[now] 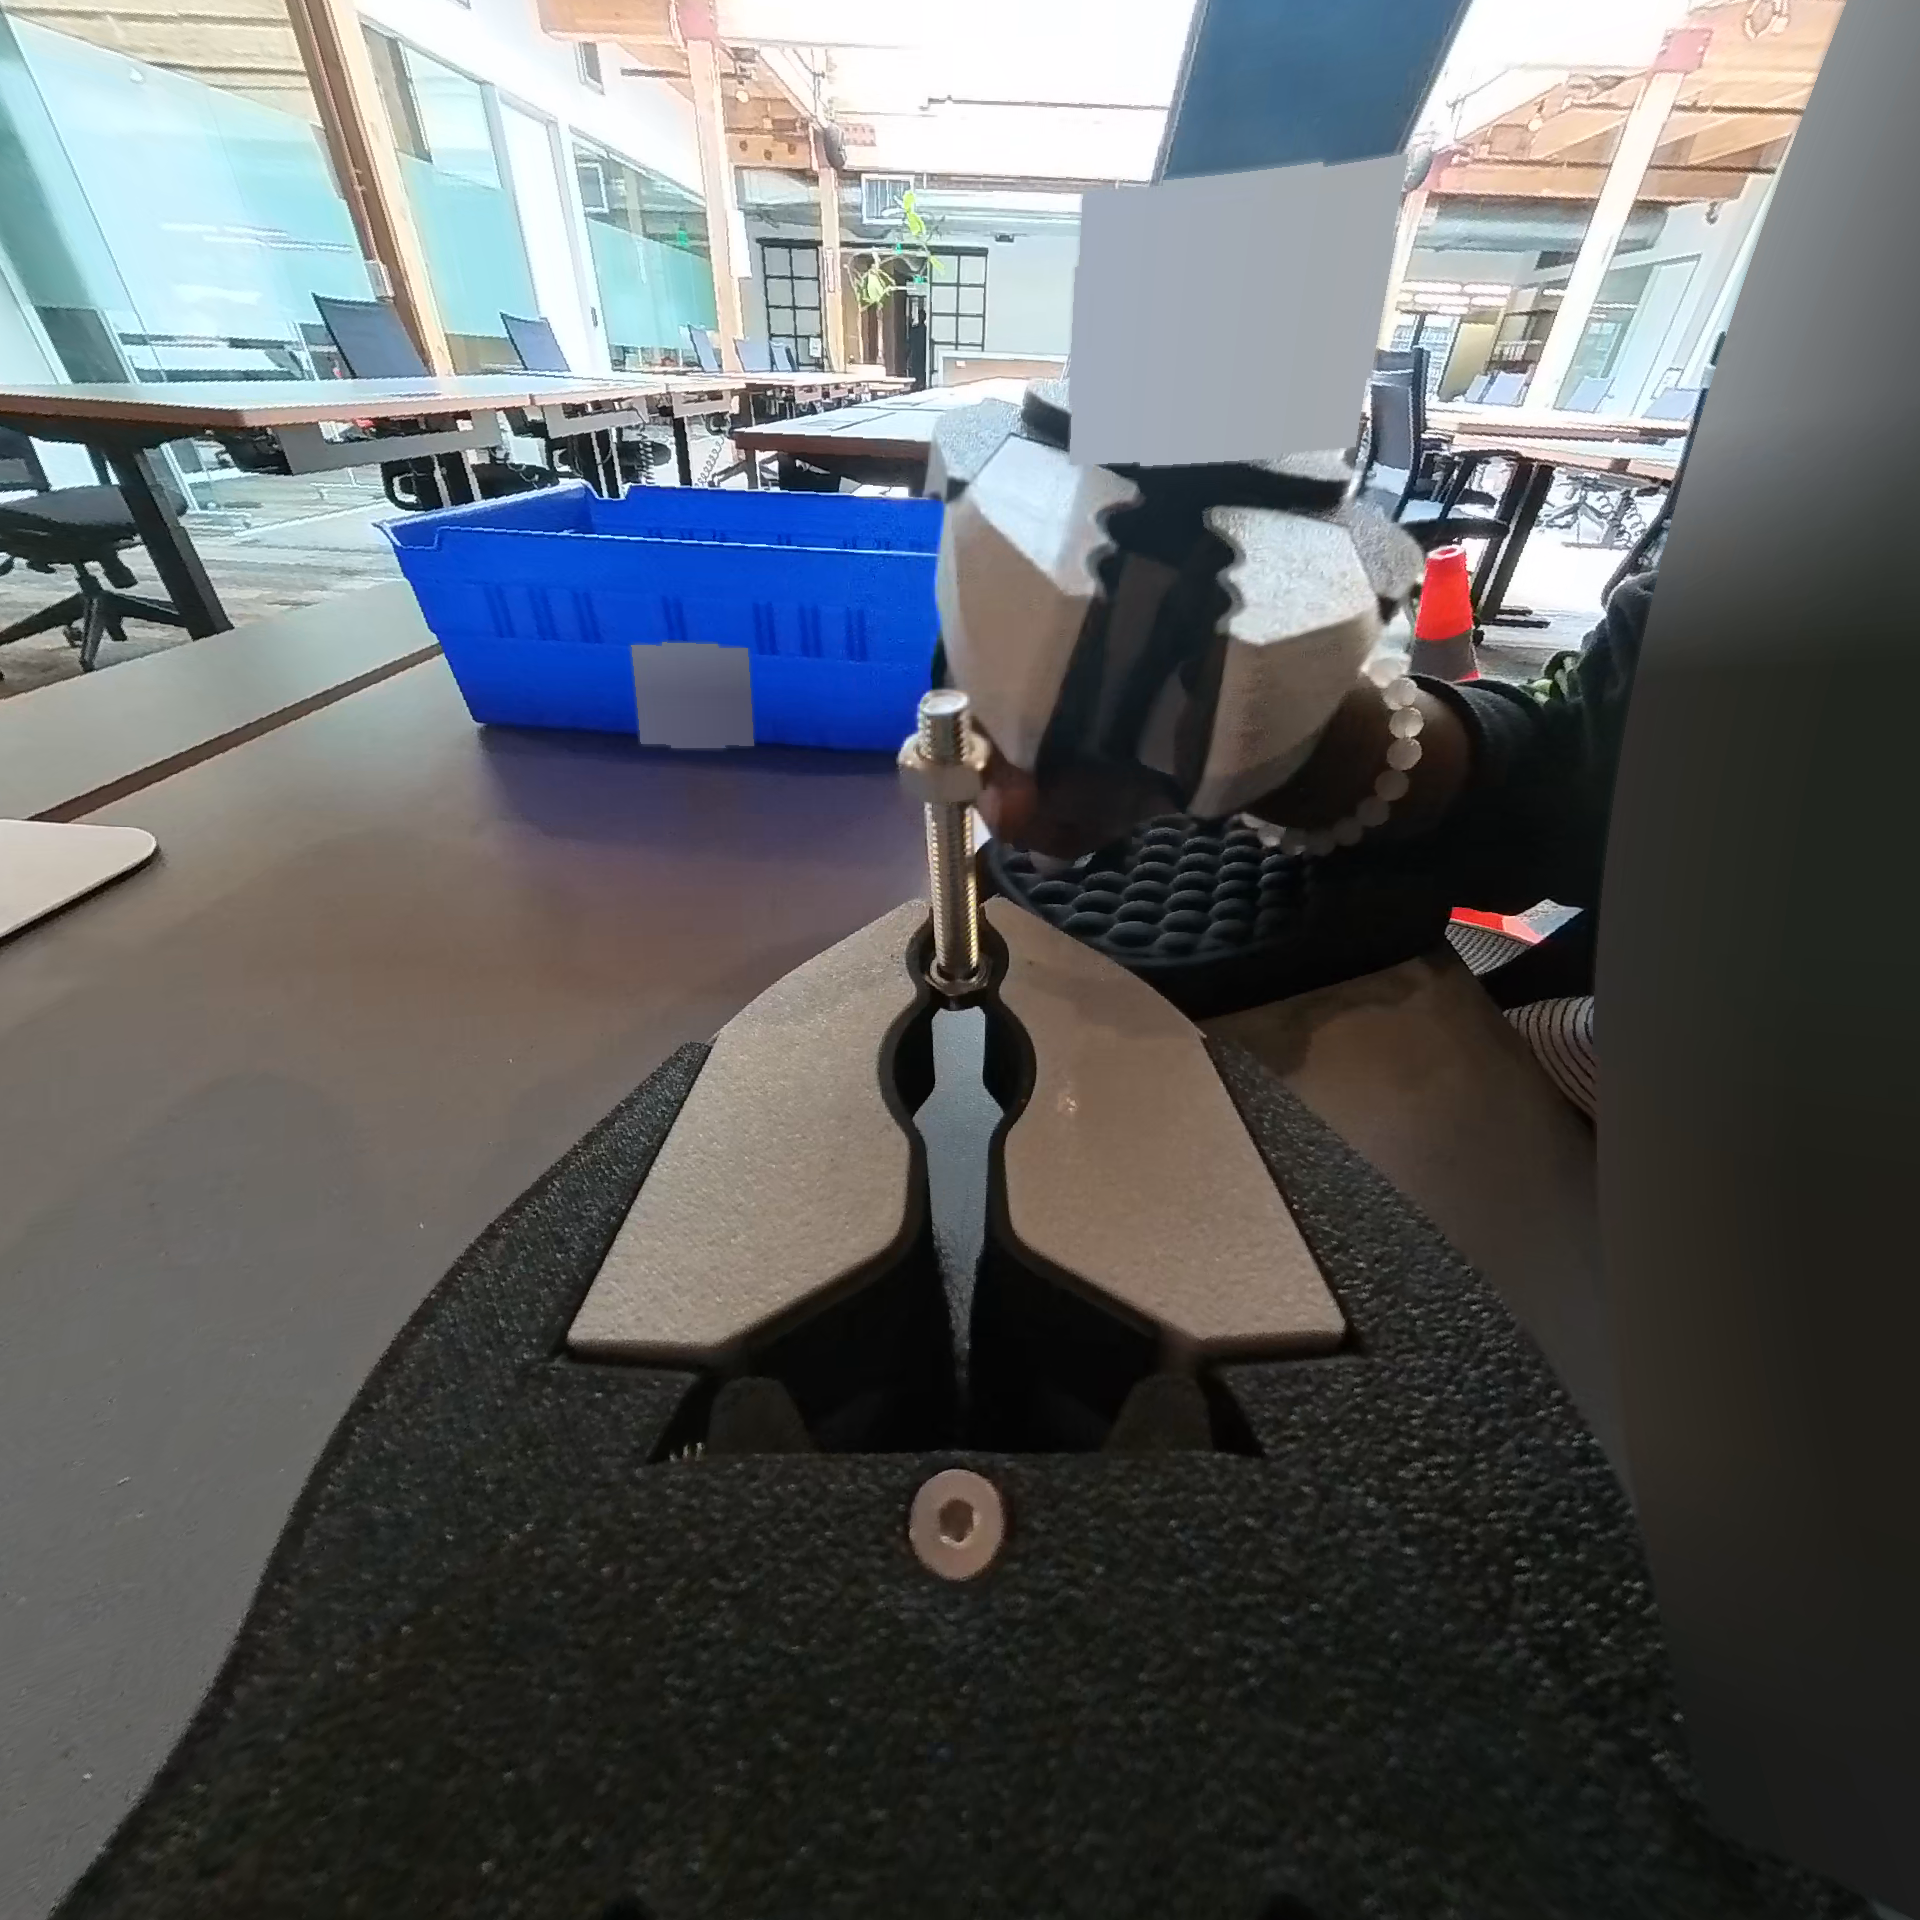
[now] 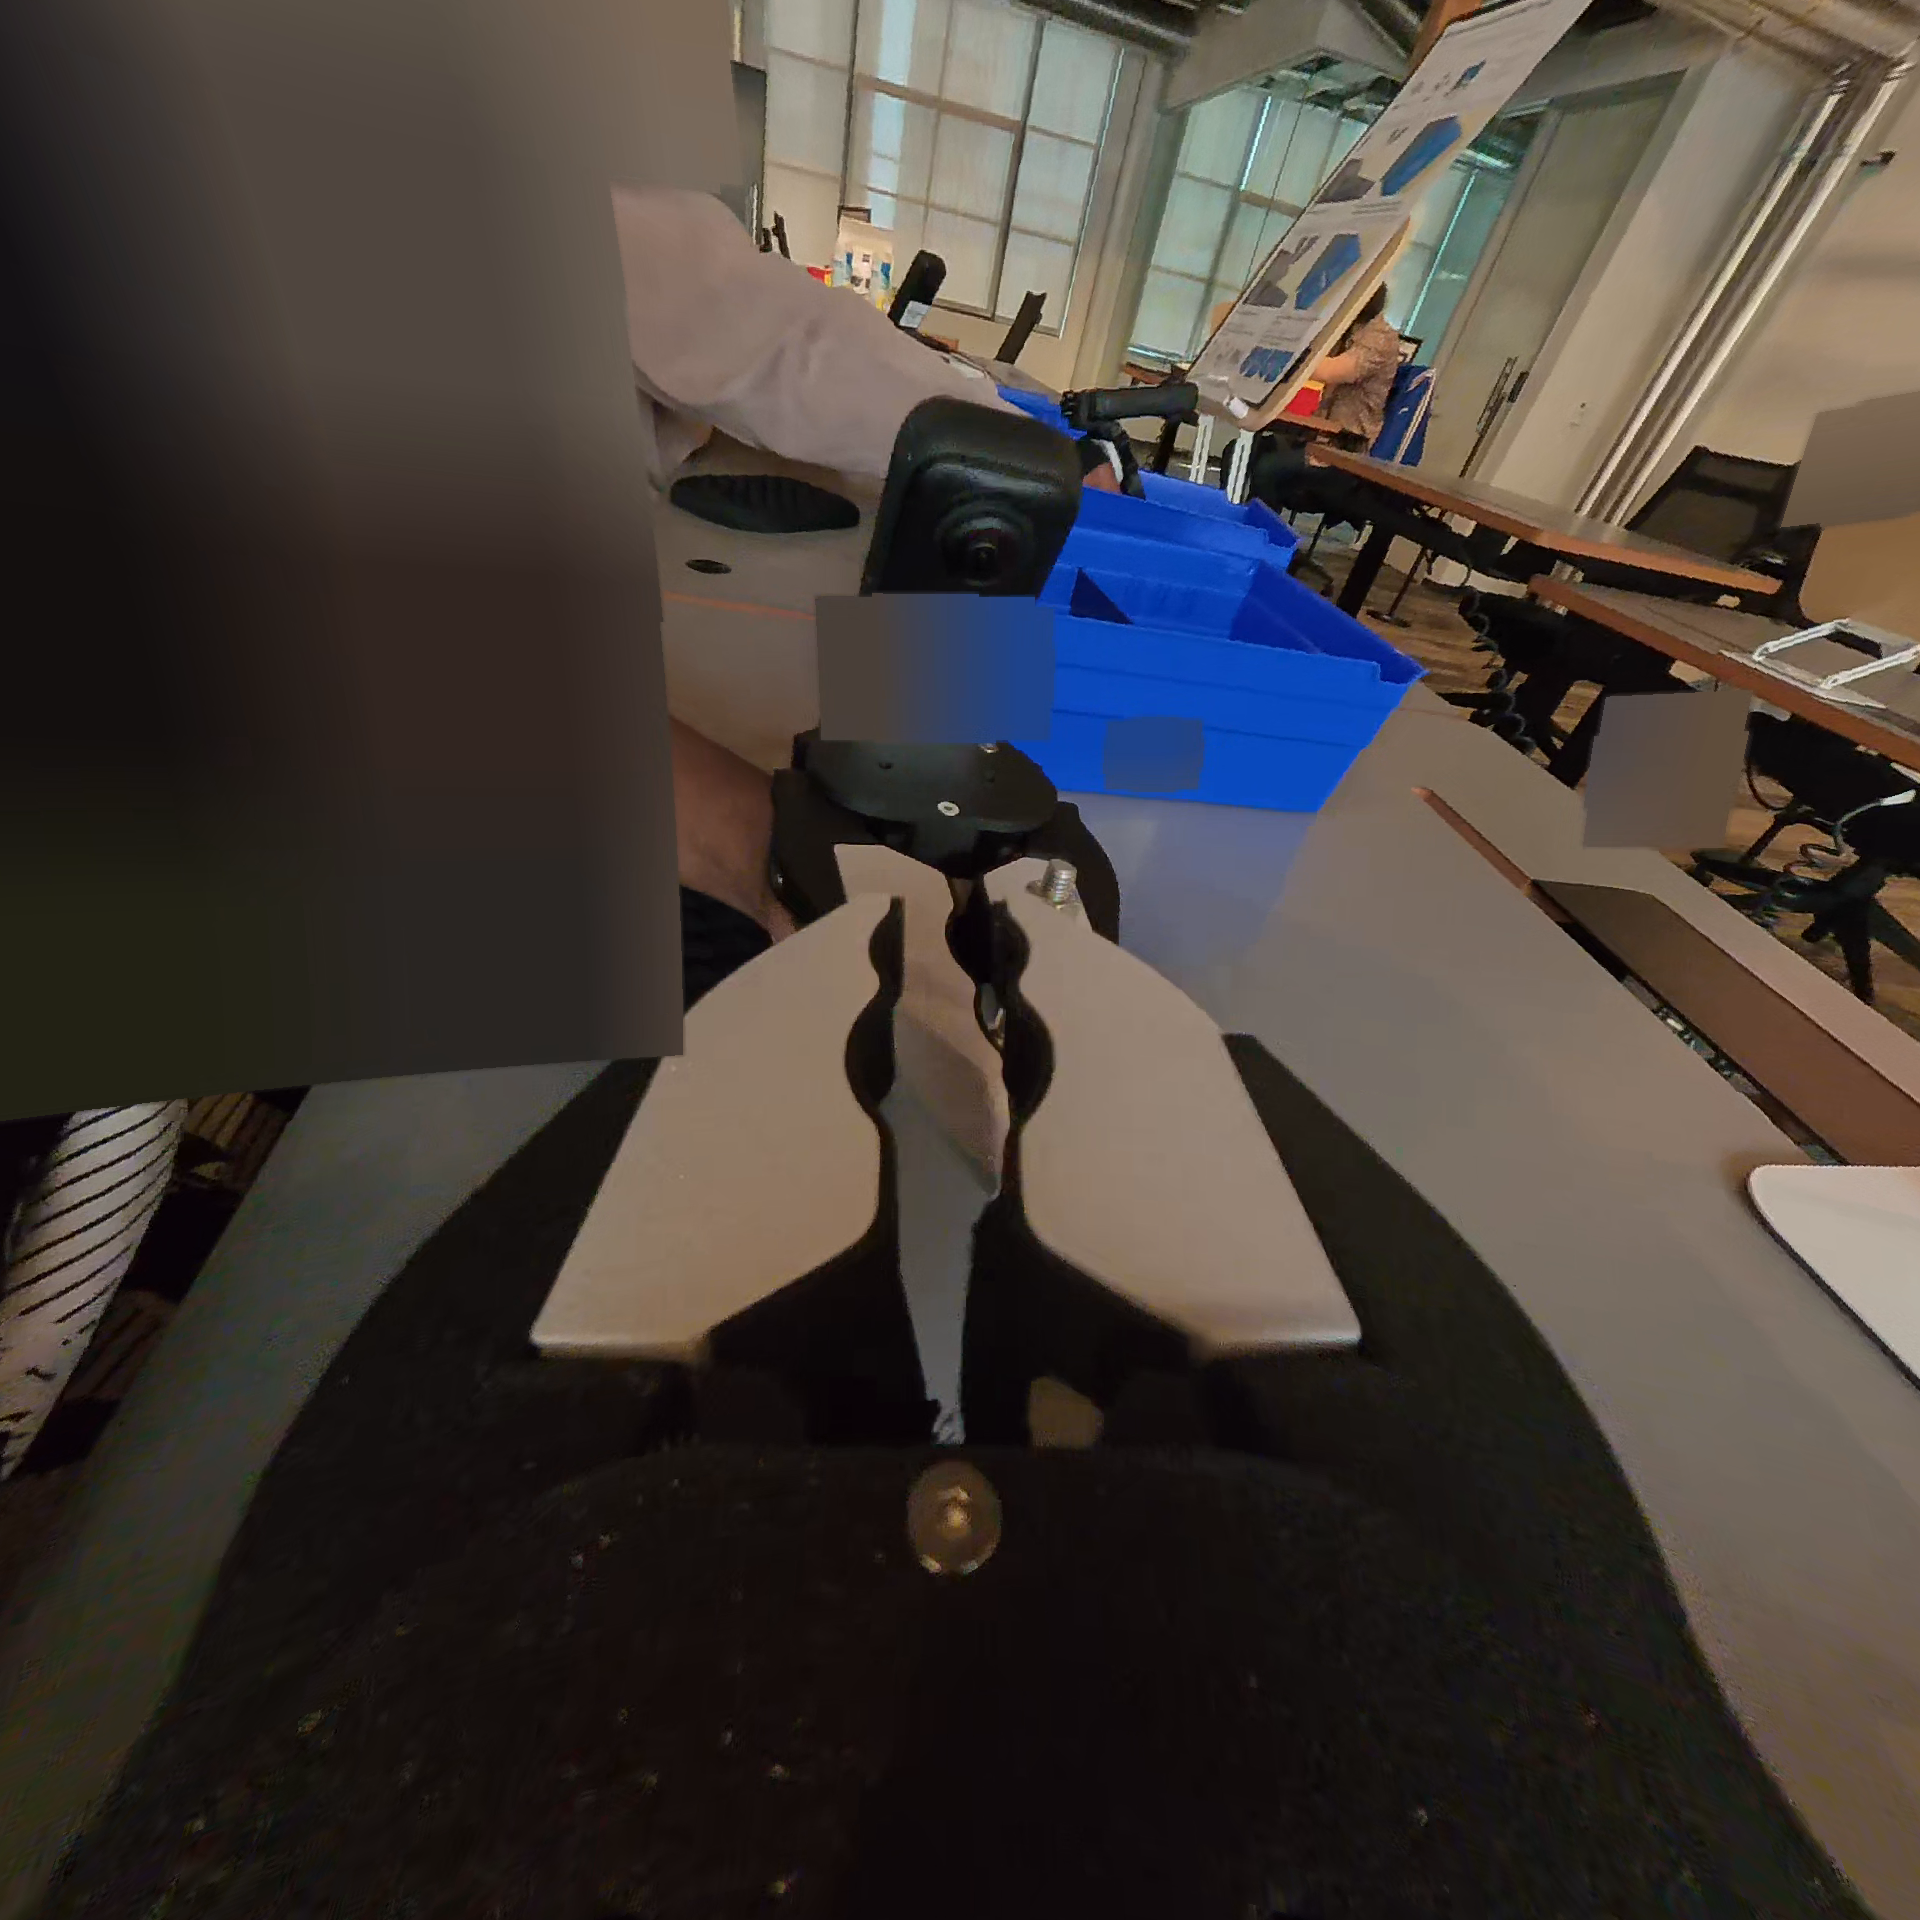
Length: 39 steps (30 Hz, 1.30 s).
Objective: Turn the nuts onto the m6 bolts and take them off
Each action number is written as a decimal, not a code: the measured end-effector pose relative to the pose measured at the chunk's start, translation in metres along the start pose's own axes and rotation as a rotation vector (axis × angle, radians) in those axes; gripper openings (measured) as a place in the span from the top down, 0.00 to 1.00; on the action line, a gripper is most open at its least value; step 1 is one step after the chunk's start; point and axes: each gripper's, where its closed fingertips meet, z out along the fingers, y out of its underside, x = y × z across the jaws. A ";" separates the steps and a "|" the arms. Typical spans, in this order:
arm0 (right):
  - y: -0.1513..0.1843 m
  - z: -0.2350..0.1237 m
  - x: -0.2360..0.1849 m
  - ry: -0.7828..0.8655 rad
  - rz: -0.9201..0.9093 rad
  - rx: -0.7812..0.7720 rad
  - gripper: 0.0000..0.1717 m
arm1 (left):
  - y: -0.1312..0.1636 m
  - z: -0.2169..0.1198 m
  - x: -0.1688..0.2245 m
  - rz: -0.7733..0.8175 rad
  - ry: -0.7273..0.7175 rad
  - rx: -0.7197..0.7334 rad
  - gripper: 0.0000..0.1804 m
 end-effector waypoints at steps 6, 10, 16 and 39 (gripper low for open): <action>-0.006 -0.003 0.011 0.058 0.032 0.057 0.80 | 0.000 0.000 0.000 0.003 0.001 -0.002 0.98; 0.001 0.003 0.004 0.025 0.005 0.009 0.78 | 0.000 0.000 0.000 0.002 0.001 -0.003 0.98; -0.001 0.000 0.003 0.013 0.023 0.016 0.89 | 0.000 0.000 0.000 0.002 0.001 -0.003 0.98; -0.005 -0.002 0.005 0.034 -0.010 0.033 0.89 | 0.000 0.000 0.000 0.003 -0.001 -0.003 0.98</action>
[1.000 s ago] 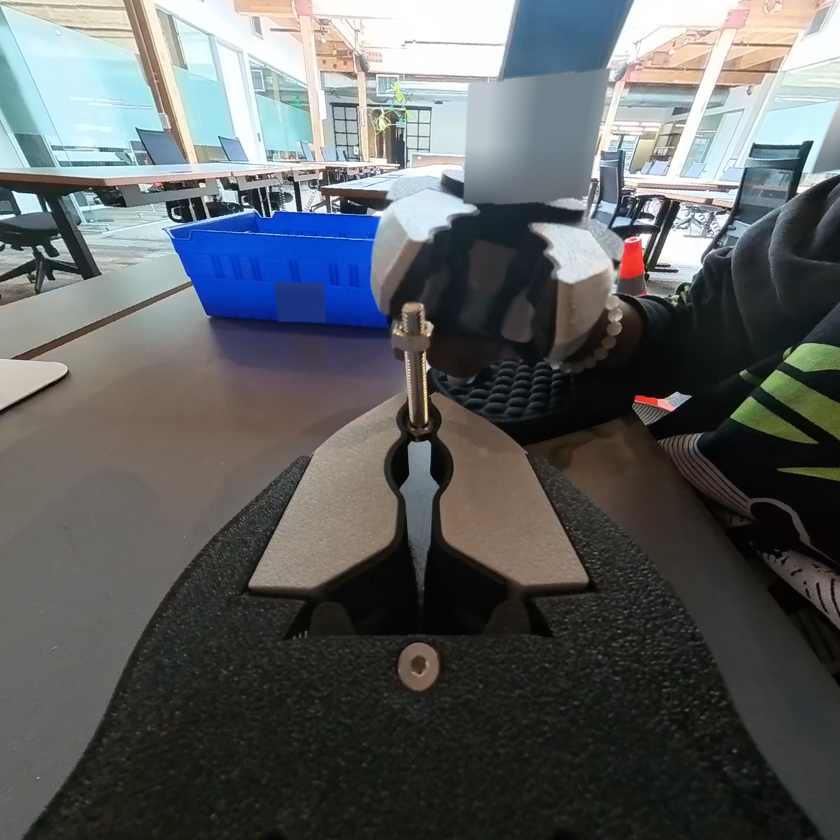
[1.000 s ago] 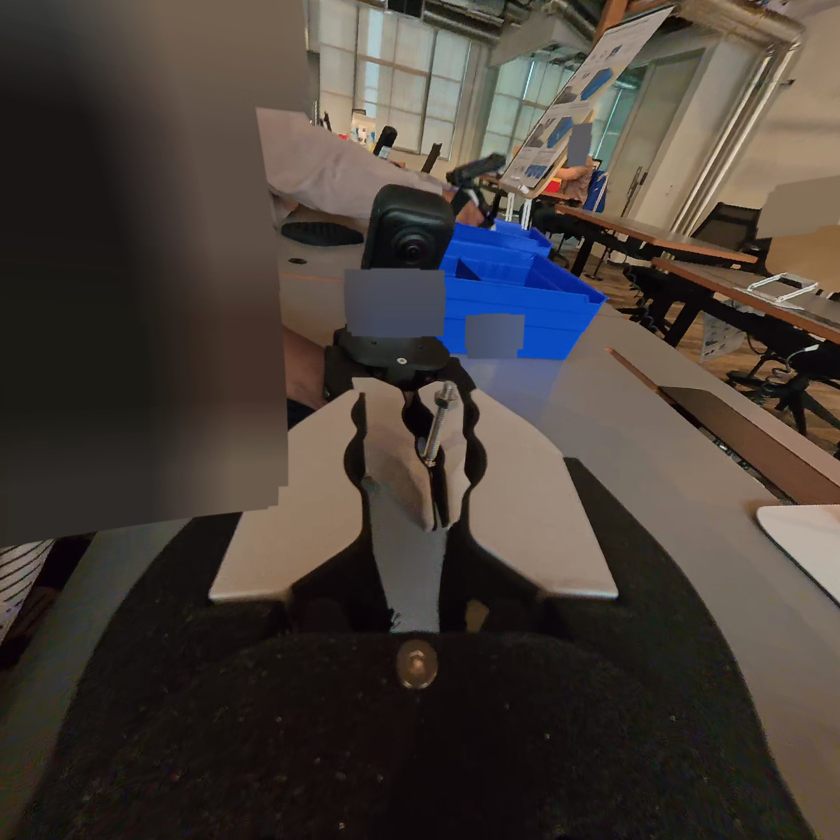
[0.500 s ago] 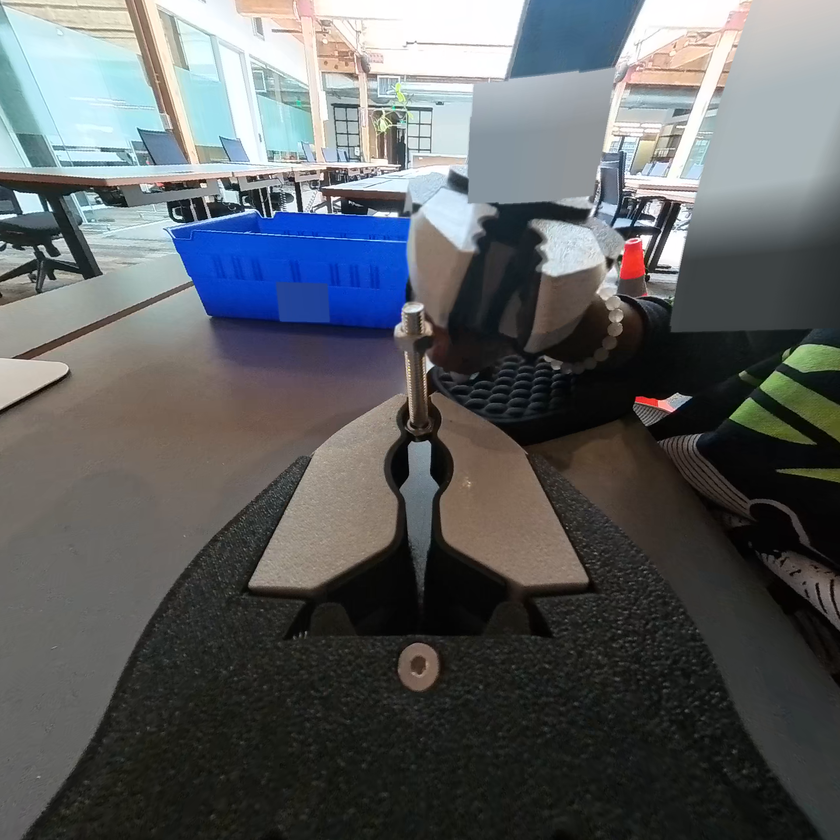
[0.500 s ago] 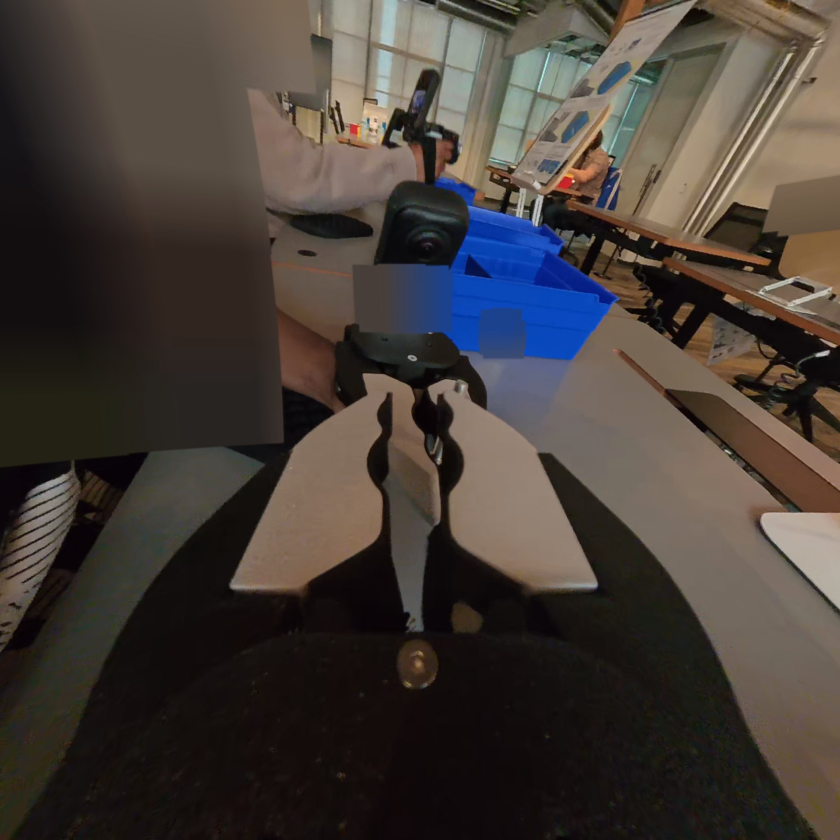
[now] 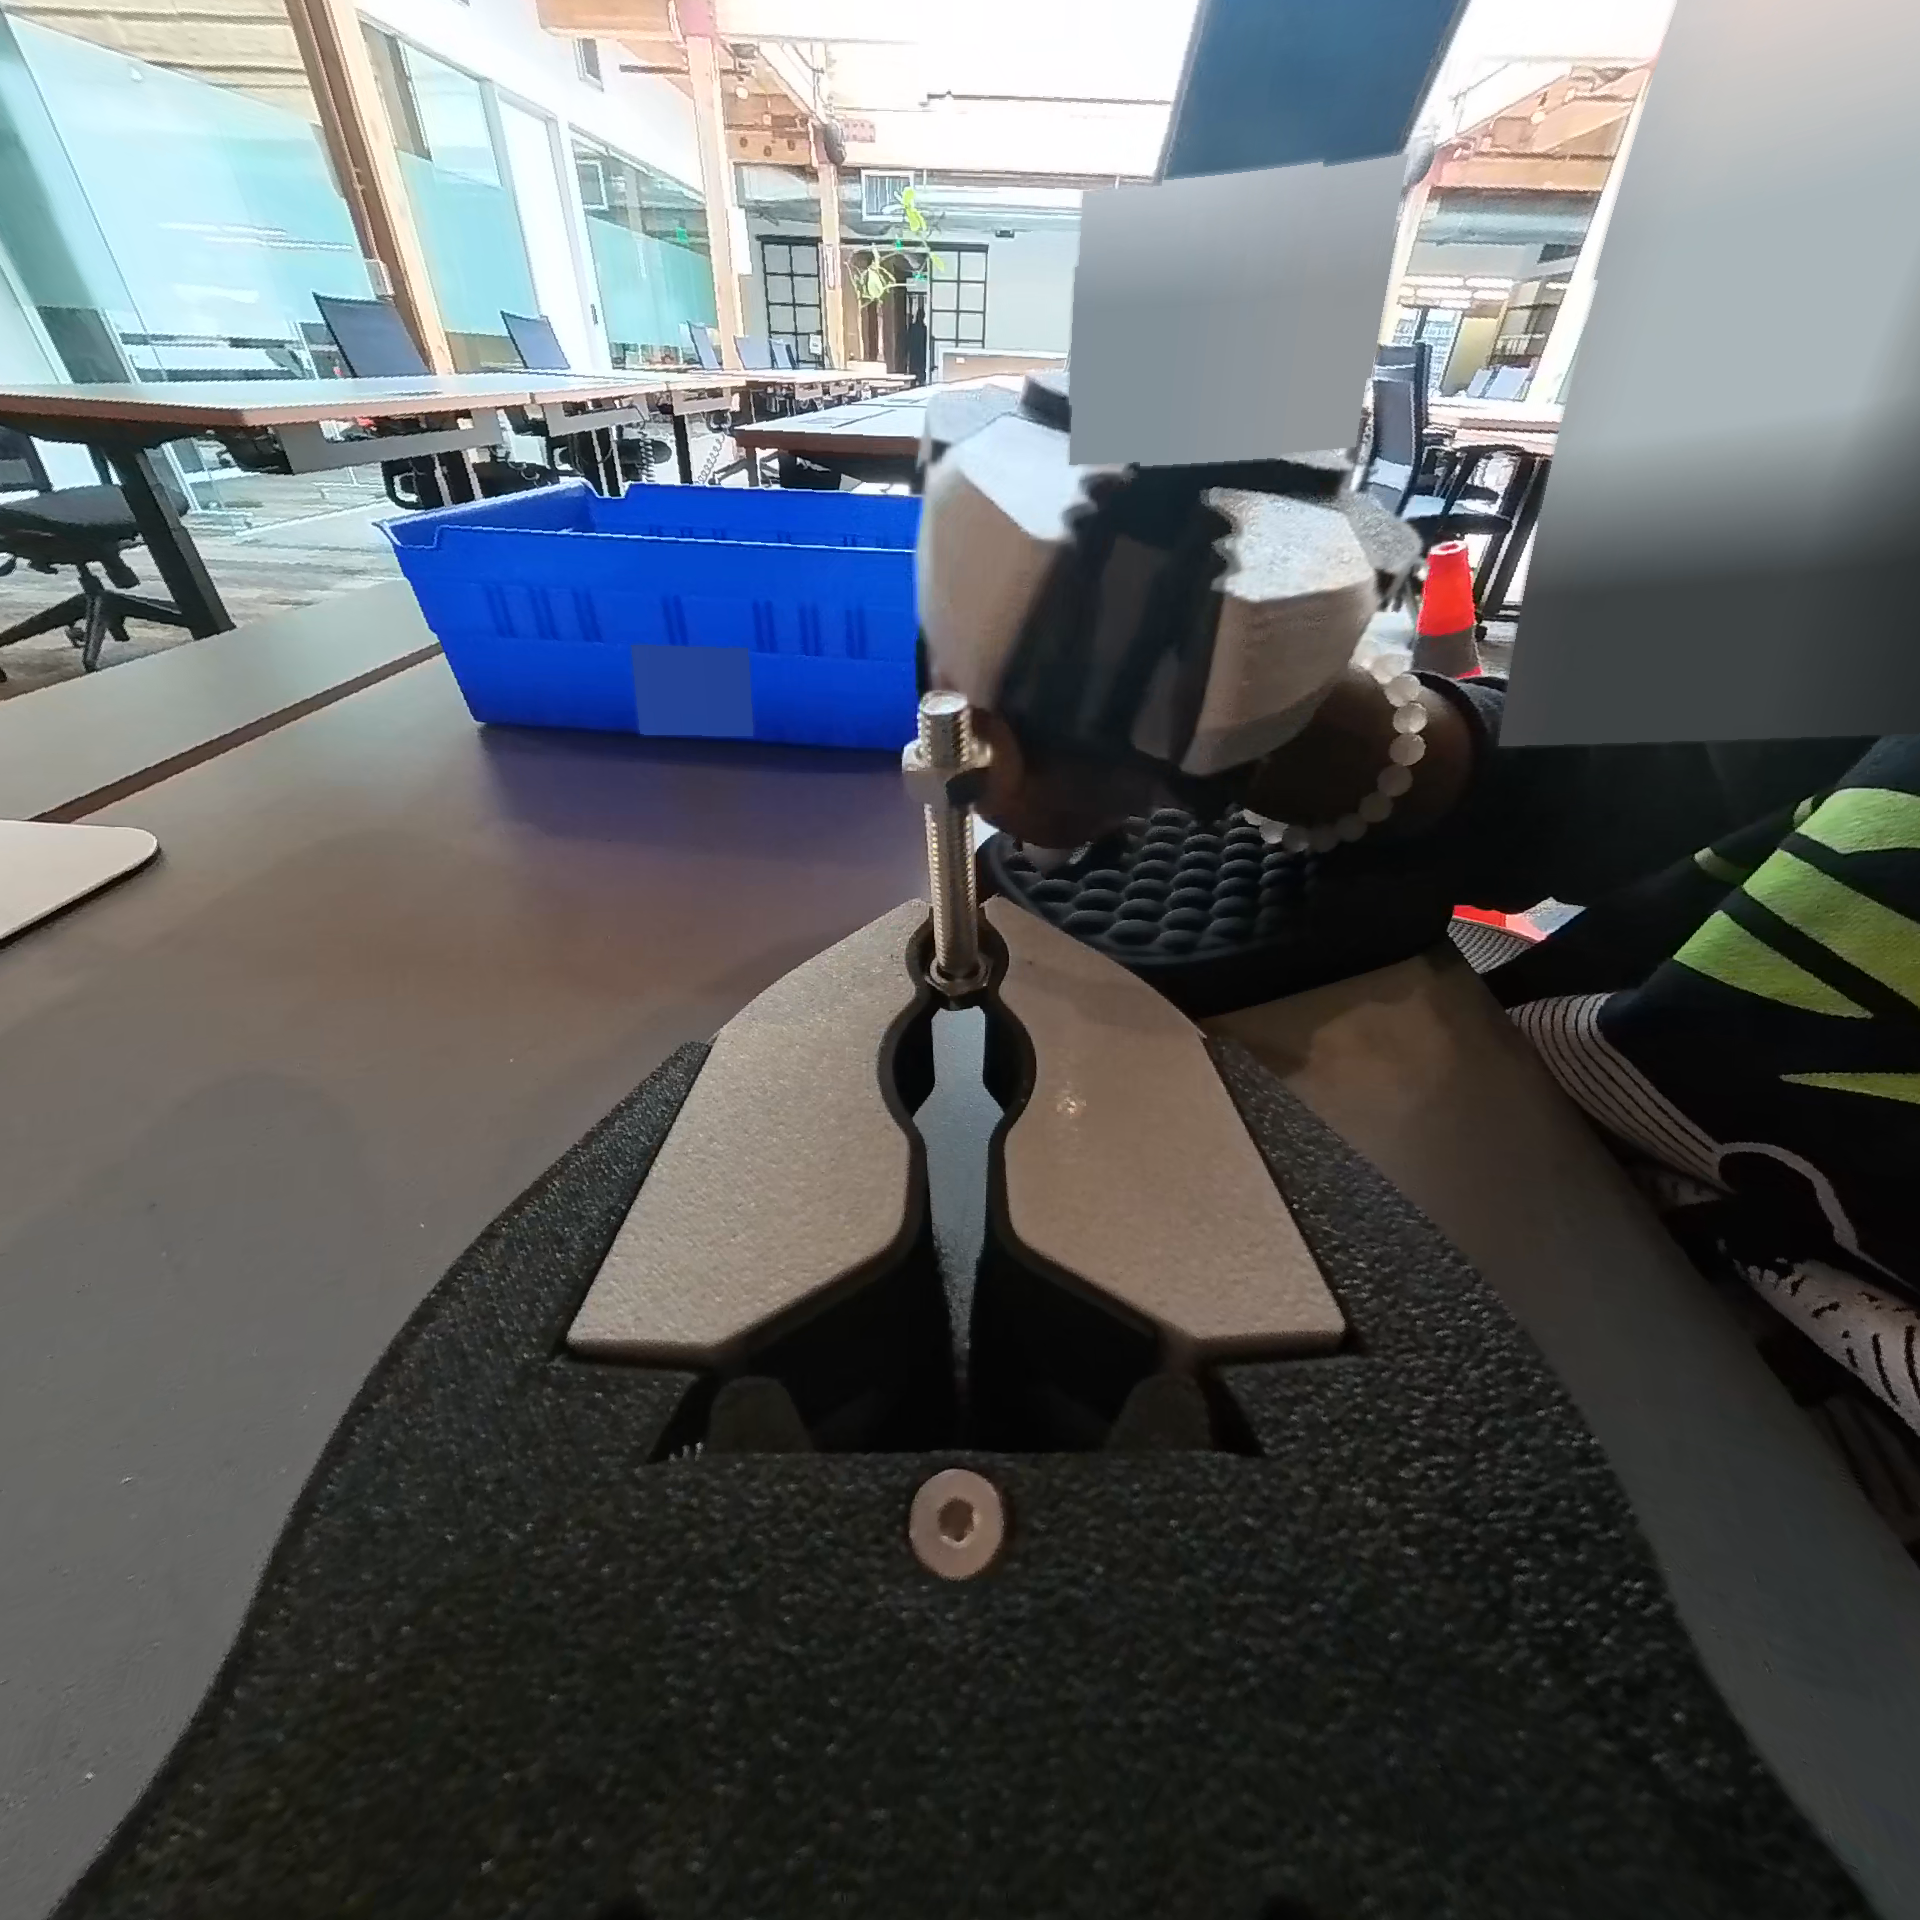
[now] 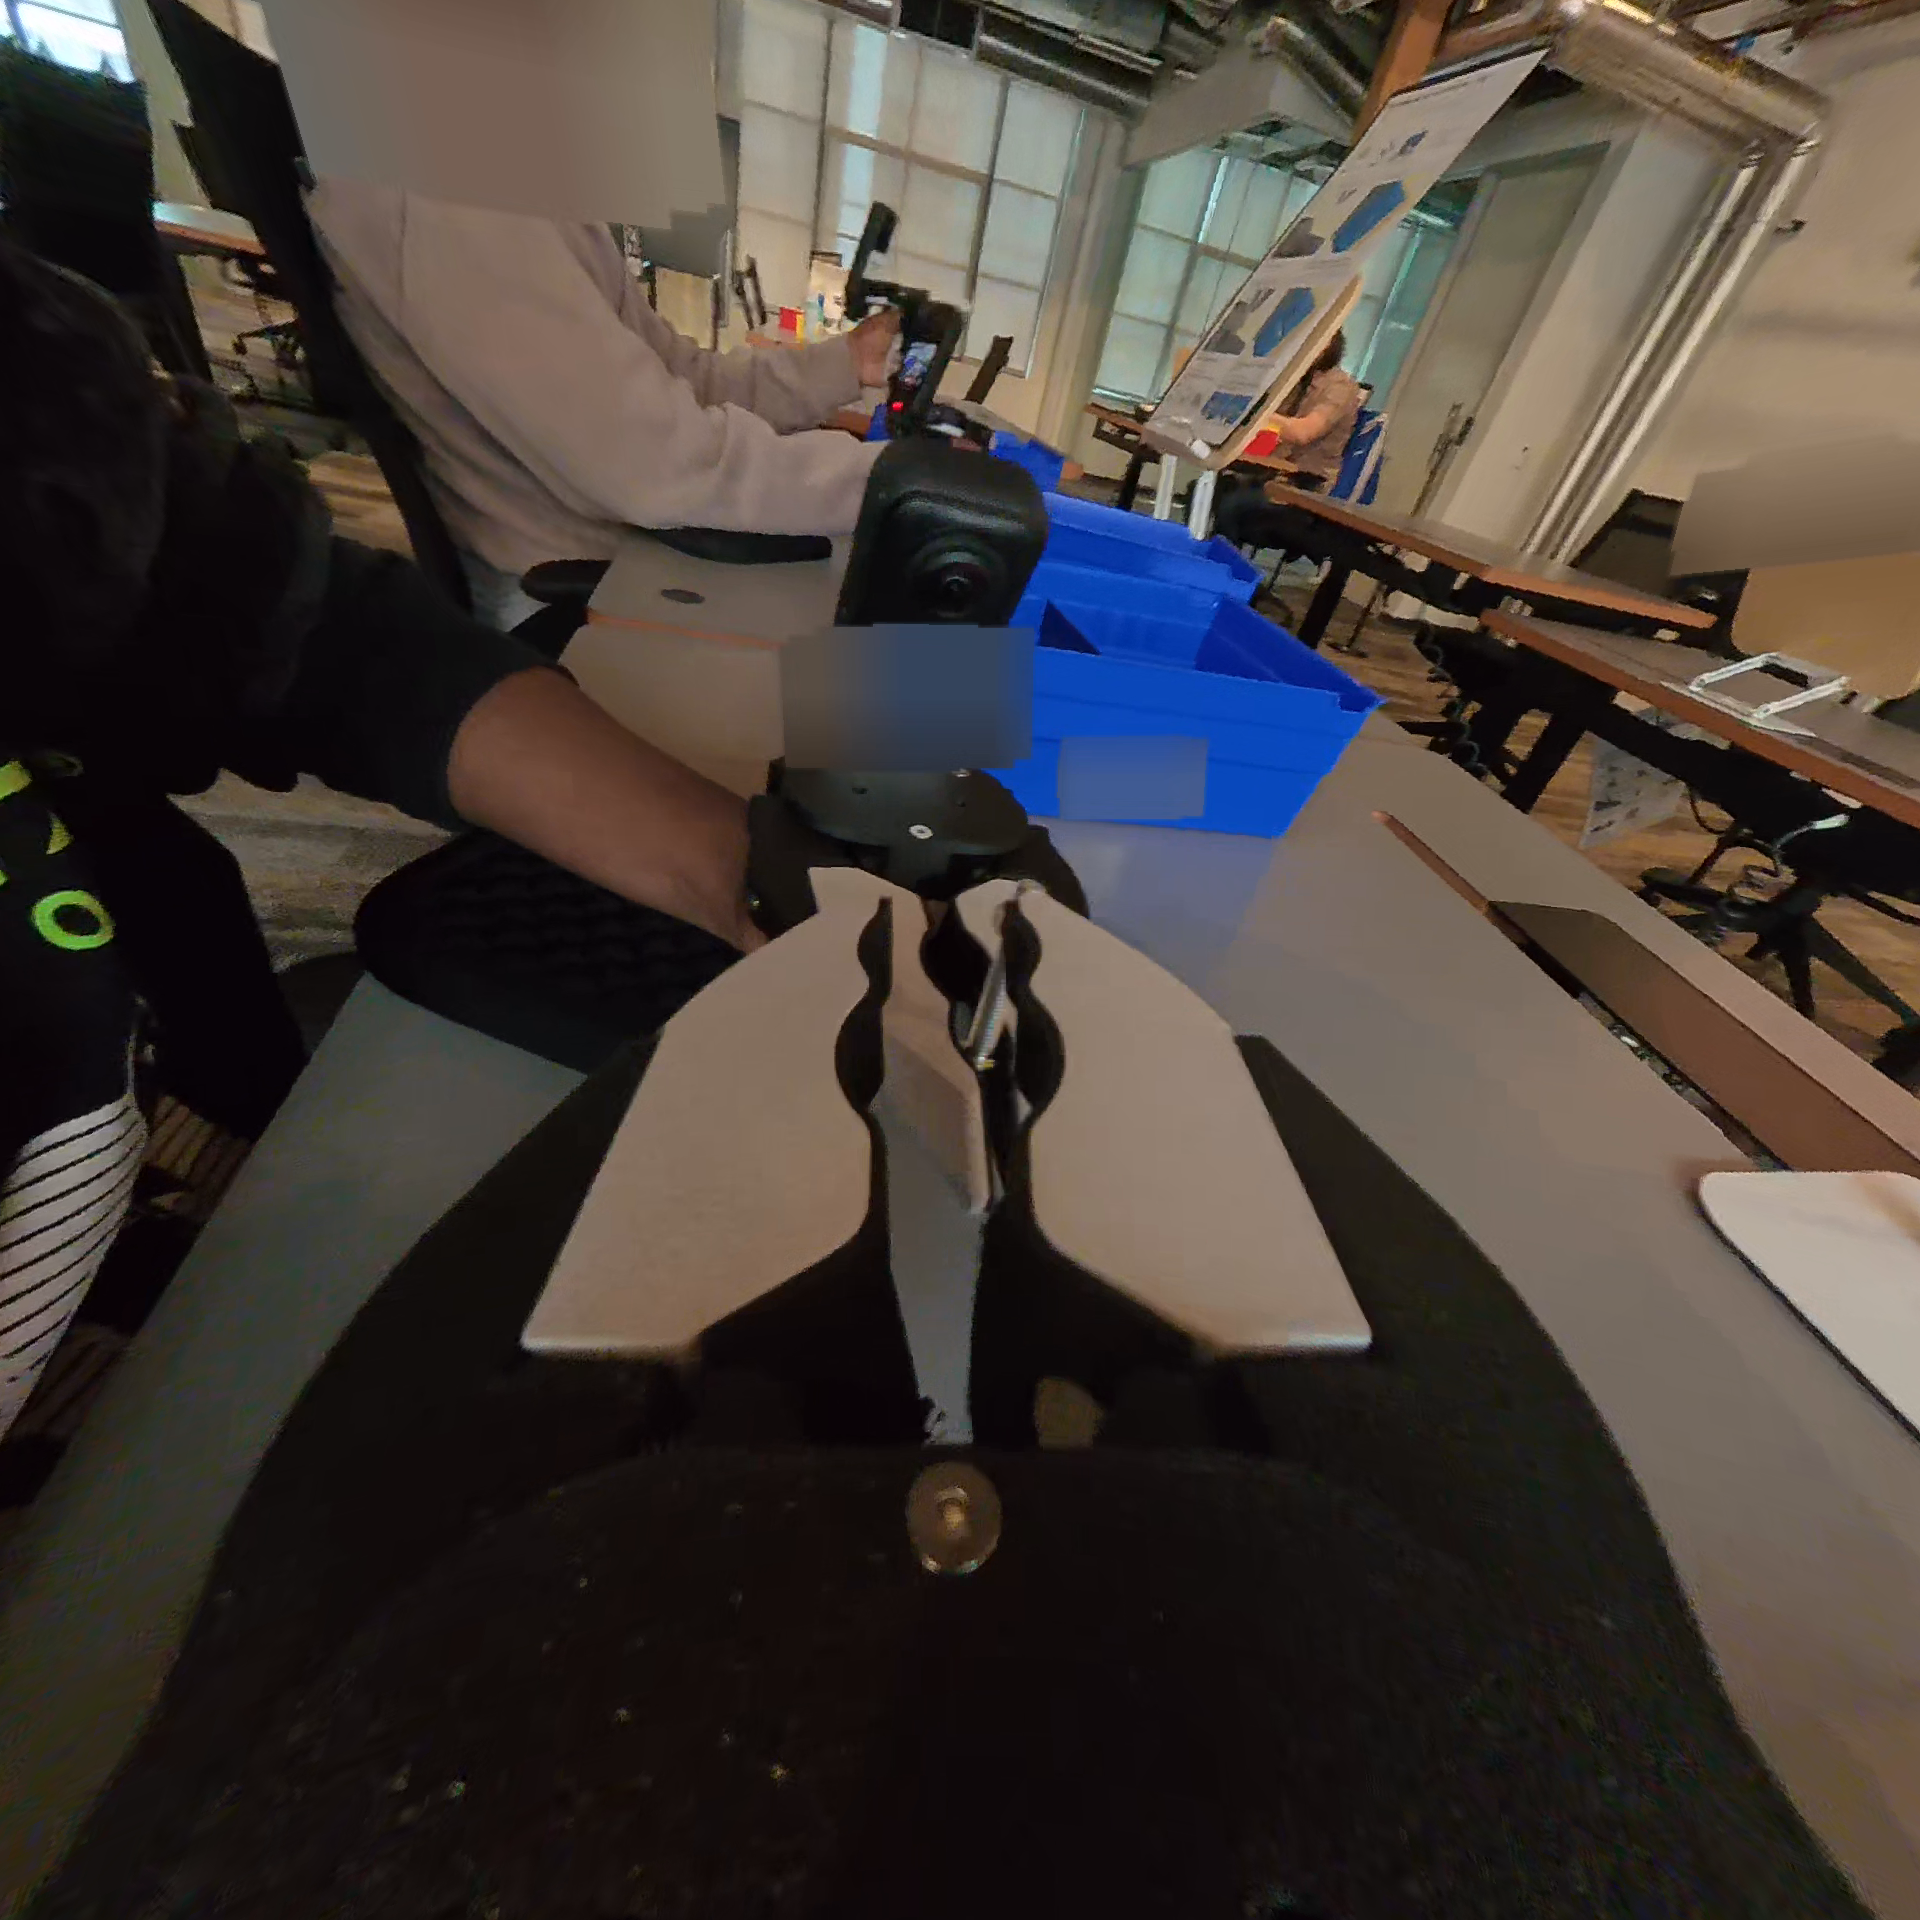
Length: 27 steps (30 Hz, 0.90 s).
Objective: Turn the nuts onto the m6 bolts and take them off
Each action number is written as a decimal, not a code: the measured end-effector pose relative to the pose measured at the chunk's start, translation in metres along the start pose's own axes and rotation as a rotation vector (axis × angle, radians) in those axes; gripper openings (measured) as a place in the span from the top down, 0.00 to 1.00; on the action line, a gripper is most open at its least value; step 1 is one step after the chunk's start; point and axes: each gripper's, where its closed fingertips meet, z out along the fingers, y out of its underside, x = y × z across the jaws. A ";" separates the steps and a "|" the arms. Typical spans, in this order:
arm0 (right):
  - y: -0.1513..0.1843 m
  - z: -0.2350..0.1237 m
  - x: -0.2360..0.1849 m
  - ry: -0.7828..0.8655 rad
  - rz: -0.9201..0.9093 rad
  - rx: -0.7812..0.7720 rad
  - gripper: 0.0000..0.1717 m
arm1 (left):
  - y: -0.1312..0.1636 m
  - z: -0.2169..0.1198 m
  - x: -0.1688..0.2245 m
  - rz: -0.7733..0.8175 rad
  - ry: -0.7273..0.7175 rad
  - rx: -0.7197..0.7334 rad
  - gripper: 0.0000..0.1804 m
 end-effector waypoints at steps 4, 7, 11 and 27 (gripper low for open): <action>0.002 0.002 0.006 0.031 0.019 0.009 0.73 | 0.000 0.000 0.000 0.002 0.000 -0.001 0.98; 0.006 0.005 0.000 0.006 -0.003 -0.029 0.75 | 0.000 0.000 0.000 0.000 -0.001 0.000 0.98; 0.002 0.001 -0.006 -0.032 0.007 -0.023 0.91 | 0.000 0.000 0.000 -0.001 -0.002 0.001 0.98; 0.004 0.002 0.004 0.021 0.005 -0.011 0.77 | 0.000 0.000 0.000 -0.001 -0.001 0.000 0.98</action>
